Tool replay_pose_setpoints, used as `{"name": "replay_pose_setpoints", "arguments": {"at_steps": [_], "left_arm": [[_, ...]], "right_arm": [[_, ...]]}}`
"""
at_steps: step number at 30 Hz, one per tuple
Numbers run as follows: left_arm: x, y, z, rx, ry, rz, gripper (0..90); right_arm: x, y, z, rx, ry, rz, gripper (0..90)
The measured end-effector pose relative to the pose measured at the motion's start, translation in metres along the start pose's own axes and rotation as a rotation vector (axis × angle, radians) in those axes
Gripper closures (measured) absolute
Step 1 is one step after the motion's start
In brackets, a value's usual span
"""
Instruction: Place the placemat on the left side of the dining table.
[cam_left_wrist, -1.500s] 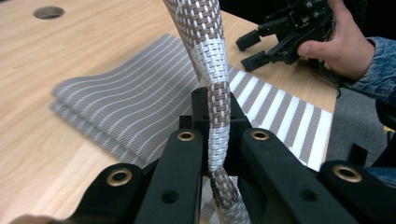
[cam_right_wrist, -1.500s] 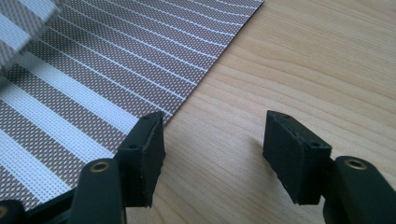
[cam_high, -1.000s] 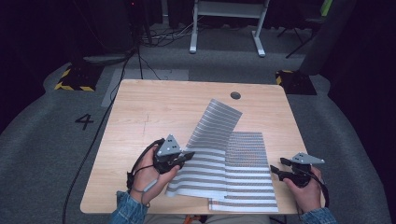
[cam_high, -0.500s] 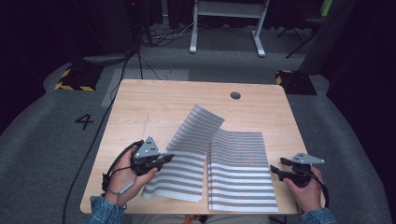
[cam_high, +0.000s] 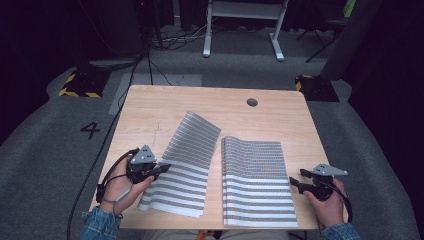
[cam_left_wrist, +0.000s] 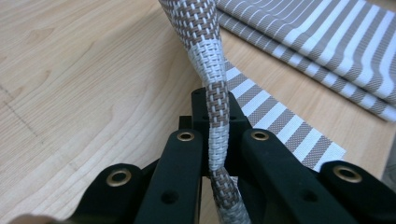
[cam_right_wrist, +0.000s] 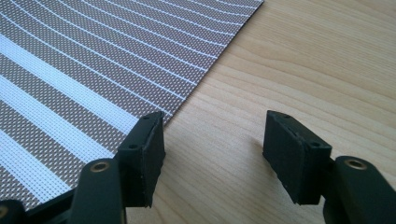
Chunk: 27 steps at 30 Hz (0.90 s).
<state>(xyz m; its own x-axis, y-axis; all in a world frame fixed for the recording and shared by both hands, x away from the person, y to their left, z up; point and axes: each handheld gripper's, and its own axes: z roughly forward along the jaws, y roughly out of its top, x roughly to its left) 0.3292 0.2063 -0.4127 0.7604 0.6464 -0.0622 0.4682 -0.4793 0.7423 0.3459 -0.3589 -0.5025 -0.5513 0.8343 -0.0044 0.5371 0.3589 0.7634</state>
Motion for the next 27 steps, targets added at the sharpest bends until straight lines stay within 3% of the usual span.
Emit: {"name": "replay_pose_setpoints", "arguments": {"at_steps": [8,12,13,14,15,17,20,23,27], "left_arm": [[0.02,-0.007,0.017,0.043,0.038,-0.022,88.5],[0.032,-0.011,0.023,0.03,0.062,-0.072,84.0],[0.035,-0.012,0.023,0.02,0.087,-0.087,78.1],[0.04,-0.014,0.023,-0.008,0.145,-0.104,70.8],[0.043,-0.016,0.022,0.008,0.194,-0.119,59.0],[0.048,-0.02,0.02,0.05,0.295,-0.157,55.8],[0.05,-0.024,0.016,0.046,0.374,-0.171,43.7],[0.047,-0.023,0.014,0.028,0.383,-0.168,39.0],[0.034,-0.013,0.015,-0.003,0.33,-0.158,36.4]], "right_arm": [[0.0,0.0,0.0,0.0,0.0,-0.001,38.5],[0.0,0.0,0.0,0.0,0.0,0.0,38.5],[0.0,0.0,0.0,0.0,0.0,0.0,38.5],[0.0,0.0,0.0,0.0,0.0,-0.001,38.5],[0.0,0.0,0.0,0.0,0.0,-0.001,38.5],[0.0,0.0,0.0,0.0,0.0,-0.001,38.5],[0.0,0.0,0.0,0.0,0.0,-0.001,38.5],[0.0,0.0,0.0,0.0,0.0,-0.001,38.5],[0.0,0.0,0.0,0.0,0.0,0.0,38.5]]}}
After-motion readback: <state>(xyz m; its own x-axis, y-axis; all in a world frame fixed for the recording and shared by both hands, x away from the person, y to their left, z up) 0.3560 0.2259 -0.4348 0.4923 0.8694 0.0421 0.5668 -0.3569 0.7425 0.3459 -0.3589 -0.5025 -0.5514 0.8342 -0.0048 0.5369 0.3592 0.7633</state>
